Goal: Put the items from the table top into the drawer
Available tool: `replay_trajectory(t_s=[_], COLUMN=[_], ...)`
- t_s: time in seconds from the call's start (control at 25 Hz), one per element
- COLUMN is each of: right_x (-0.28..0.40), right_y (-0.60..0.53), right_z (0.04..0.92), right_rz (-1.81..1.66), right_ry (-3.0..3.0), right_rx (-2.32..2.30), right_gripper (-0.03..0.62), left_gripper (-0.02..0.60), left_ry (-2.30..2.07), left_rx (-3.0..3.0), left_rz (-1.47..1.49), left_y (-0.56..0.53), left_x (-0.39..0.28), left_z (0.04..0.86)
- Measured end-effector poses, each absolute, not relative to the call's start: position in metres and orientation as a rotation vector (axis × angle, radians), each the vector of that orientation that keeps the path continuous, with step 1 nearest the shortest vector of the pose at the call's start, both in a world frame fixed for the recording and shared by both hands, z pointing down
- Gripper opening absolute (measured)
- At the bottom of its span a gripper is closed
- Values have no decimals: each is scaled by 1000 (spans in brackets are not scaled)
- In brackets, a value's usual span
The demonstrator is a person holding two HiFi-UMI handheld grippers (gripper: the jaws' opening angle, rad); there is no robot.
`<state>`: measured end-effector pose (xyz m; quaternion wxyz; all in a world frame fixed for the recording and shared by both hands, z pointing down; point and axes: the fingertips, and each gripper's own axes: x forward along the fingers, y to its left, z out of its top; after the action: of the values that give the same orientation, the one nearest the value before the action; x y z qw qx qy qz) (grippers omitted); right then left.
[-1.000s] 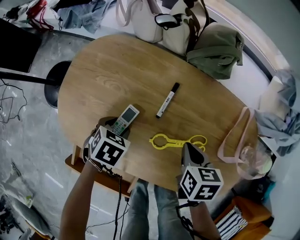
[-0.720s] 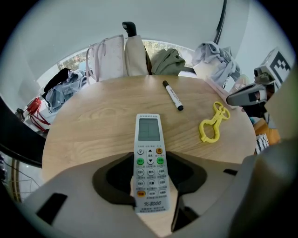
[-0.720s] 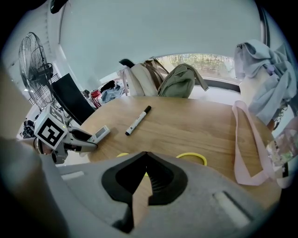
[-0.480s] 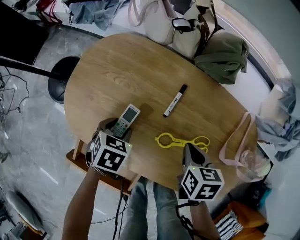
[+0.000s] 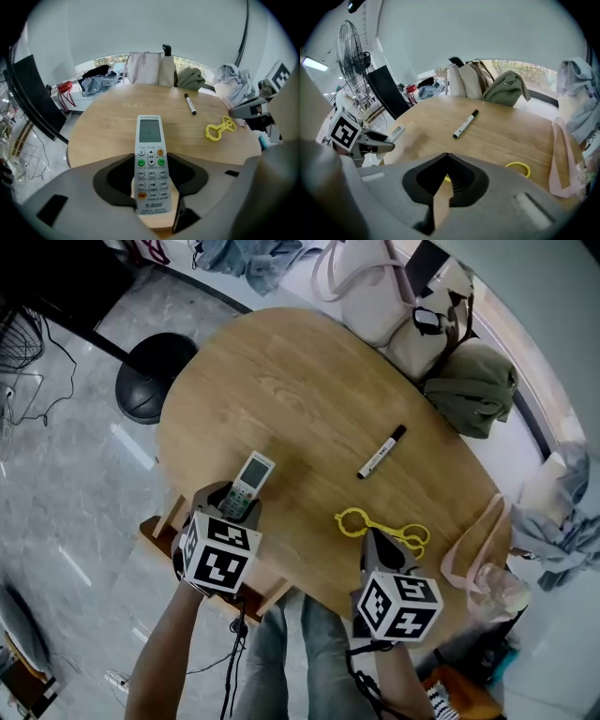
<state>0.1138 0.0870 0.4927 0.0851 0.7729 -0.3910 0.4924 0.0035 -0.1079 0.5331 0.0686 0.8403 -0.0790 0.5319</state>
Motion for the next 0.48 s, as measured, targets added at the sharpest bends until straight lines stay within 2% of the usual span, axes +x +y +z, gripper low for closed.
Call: replay_trajectory(t_s=[0.48], right_x=[55], right_y=[27], right_z=[485], right_rz=[1371], right_ry=[-1365], right_rx=[2096], right_gripper=[5], left_gripper=[215], left_ry=[-542], left_rx=[2378], left_rz=[1446], left_y=[-127], left_x=[-94], left_z=[525])
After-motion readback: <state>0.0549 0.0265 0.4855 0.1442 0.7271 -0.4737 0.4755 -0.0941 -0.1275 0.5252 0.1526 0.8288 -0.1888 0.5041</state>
